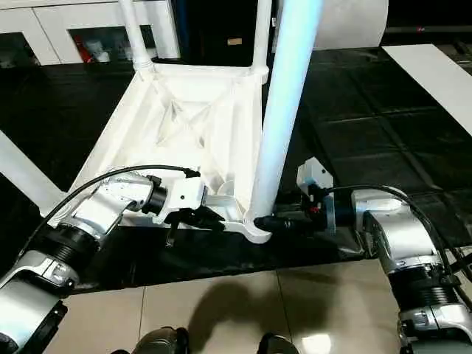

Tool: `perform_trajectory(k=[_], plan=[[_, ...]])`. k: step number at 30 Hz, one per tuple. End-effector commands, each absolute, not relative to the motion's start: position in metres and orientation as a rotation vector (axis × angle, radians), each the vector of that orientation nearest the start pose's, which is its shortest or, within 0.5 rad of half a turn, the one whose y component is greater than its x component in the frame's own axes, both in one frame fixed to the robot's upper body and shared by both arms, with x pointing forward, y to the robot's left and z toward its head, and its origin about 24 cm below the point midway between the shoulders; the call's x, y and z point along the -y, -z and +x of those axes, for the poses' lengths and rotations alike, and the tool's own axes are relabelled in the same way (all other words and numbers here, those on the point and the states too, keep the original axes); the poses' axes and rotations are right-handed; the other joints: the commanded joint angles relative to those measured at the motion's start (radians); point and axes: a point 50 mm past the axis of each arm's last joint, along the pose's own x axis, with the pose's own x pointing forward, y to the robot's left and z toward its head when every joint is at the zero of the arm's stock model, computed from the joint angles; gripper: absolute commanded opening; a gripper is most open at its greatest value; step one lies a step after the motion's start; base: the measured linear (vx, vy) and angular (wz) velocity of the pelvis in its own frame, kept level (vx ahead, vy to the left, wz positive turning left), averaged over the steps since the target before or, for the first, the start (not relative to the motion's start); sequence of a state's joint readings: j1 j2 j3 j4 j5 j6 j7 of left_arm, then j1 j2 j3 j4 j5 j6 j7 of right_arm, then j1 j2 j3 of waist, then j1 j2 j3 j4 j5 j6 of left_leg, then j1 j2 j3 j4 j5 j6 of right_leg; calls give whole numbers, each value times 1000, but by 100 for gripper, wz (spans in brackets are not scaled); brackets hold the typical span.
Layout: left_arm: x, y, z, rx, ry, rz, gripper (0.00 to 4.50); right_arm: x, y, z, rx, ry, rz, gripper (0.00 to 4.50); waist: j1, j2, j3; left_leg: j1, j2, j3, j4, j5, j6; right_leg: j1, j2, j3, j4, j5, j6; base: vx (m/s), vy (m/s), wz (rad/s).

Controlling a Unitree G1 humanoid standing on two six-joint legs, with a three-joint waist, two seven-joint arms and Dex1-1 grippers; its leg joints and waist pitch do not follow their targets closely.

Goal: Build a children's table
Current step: Rotate leg to tighten

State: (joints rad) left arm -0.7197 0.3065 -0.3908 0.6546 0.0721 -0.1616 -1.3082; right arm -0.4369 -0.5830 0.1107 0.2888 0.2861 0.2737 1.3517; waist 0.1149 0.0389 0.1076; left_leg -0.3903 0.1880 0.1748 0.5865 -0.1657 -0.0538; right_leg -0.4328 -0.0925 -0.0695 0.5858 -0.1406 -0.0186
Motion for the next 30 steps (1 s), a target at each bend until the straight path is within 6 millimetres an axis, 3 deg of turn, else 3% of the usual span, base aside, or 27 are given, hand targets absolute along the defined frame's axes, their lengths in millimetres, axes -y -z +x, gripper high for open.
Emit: perform_trajectory(k=[1, 6, 19, 20, 22, 25, 26, 27, 28, 29, 30], plan=[[-81, -75, 315, -245, 1689, 695, 0, 192, -96, 293, -331, -1344, -164, 258, -5, -24, -89, 14, 36, -2, -56, -146, 126, 69, -50, 36, -55, -228, -241, 0, 0, 0], [-81, -74, 315, -247, 1690, 693, 0, 189, -93, 294, -336, -1344, -149, 211, -5, -25, -89, 13, 35, -1, -55, -146, 124, 70, -50, 36, -56, -239, -237, 0, 0, 0], [-78, -73, 317, -268, 1618, 624, 0, 179, -86, 284, -334, -1331, -92, 190, -3, -23, -85, 15, 36, -2, -58, -165, 116, 67, -49, 36, -61, -267, -232, 0, 0, 0], [-76, -73, 318, -270, 1600, 615, 0, 176, -84, 284, -340, -1292, -91, 190, -3, -15, -81, 16, 36, -3, -61, -179, 107, 65, -51, 37, -64, -294, -226, 0, 0, 0], [-68, -72, 319, -285, 1533, 575, 0, 168, -75, 288, -374, -1173, -92, 190, -10, -20, -76, 17, 35, -5, -66, -206, 87, 66, -49, 35, -70, -345, -206, 0, 0, 0], [-61, -72, 321, -284, 1494, 550, 0, 163, -68, 295, -387, -1067, -97, 189, -25, -17, -59, 32, 29, -9, -75, -322, 37, 56, -54, 30, -98, -561, -149, 0, 0, 0], [-56, -72, 322, -284, 1472, 538, 0, 161, -65, 300, -390, -999, -91, 189, -38, -22, -55, 31, 25, -16, -78, -359, 20, 59, -54, 25, -104, -635, -115, 0, 0, 0], [-56, -72, 322, -284, 1472, 538, 0, 161, -65, 300, -390, -999, -91, 189, -38, -22, -55, 31, 25, -16, -78, -359, 20, 59, -54, 25, -104, -635, -115, 0, 0, 0], [-38, -75, 328, -280, 1361, 465, 0, 153, -57, 318, -390, -777, -42, 189, -53, -20, -53, 36, 20, -21, -79, -398, 7, 60, -55, 15, -119, -714, -71, 0, 0, 0], [-31, -77, 331, -280, 1306, 436, 0, 150, -55, 324, -395, -705, -22, 188, -73, -14, -48, 41, 18, -27, -76, -441, -12, 52, -54, 1, -125, -748, -62, -83, 40, -20], [-26, -78, 334, -282, 1262, 413, 0, 147, -54, 328, -398, -659, -12, 188, -89, -19, -48, 42, 14, -37, -73, -483, -21, 58, -51, -22, -141, -791, -20, -60, 30, -14]])
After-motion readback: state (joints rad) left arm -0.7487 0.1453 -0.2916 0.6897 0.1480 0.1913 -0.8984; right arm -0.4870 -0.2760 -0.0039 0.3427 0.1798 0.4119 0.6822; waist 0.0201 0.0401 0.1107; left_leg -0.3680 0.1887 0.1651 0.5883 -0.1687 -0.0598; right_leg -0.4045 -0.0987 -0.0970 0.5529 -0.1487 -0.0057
